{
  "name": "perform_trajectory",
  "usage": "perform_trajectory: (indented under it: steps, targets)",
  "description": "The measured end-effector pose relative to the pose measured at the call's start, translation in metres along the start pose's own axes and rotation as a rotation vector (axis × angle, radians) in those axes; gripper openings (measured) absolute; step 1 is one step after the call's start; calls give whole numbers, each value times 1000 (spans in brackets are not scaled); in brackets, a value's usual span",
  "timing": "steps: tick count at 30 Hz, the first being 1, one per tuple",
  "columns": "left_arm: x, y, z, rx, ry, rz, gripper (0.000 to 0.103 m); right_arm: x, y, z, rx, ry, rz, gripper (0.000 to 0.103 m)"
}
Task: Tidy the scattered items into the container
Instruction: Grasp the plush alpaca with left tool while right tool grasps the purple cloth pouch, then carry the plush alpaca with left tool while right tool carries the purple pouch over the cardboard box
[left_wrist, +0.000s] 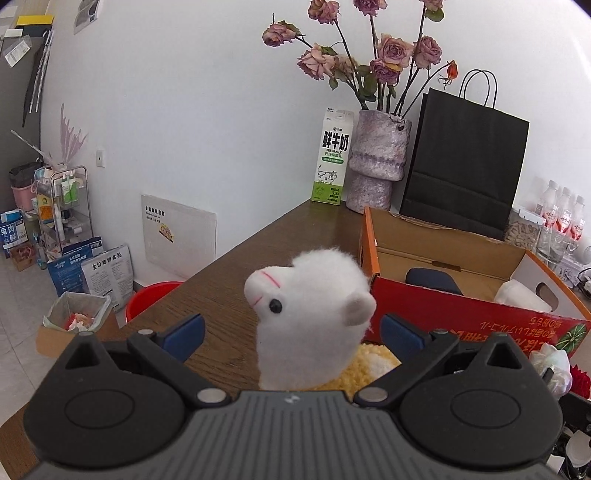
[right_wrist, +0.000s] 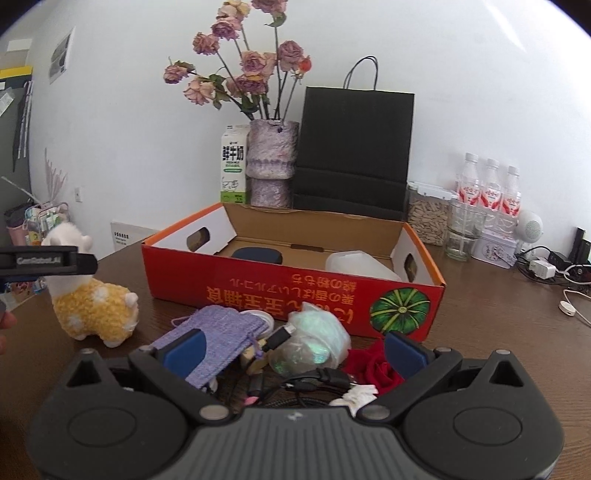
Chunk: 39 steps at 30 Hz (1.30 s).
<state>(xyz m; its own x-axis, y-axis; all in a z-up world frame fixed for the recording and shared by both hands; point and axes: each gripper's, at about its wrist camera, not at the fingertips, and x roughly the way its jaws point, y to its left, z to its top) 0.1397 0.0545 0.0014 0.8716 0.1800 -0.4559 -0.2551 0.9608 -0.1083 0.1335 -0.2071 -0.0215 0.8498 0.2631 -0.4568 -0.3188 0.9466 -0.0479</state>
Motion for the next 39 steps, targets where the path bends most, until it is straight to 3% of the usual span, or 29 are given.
perform_trajectory:
  steps: [2,3,4,6,19,24,25,27,28,29,30,32,39]
  targets:
    - [7,0,0,18,8,-4,98,2,11,4,-23,-1,24,103]
    - [12,0,0,23,24,0,67,3,17,6,-35,-2,36,103]
    - [17,2,0,10,47,-13,48,4,22,7,-46,-1,46,103]
    - [17,10,3,-24,46,-41,47,8,32,10,-62,8,61,103]
    - [-8,69,10,-80,-34,-50,46,52,79,5,-93,158,75,103]
    - [-11,86,10,-84,-42,-66,47,66,89,0,-97,191,20,102]
    - [-11,88,9,-85,-40,-69,47,66,92,0,-107,187,14,99]
    - [-10,93,9,-88,-38,-76,47,65,94,0,-113,185,14,80]
    - [-10,94,9,-90,-37,-78,47,67,92,2,-81,207,37,51]
    - [-9,95,9,-93,-37,-82,47,67,90,2,-58,210,51,35]
    - [-9,97,8,-95,-37,-86,47,67,90,2,-55,212,54,32]
    - [-9,99,7,-96,-35,-88,47,65,92,2,-71,212,44,15]
    - [-15,103,7,-97,-41,-96,47,51,89,6,-49,162,61,12]
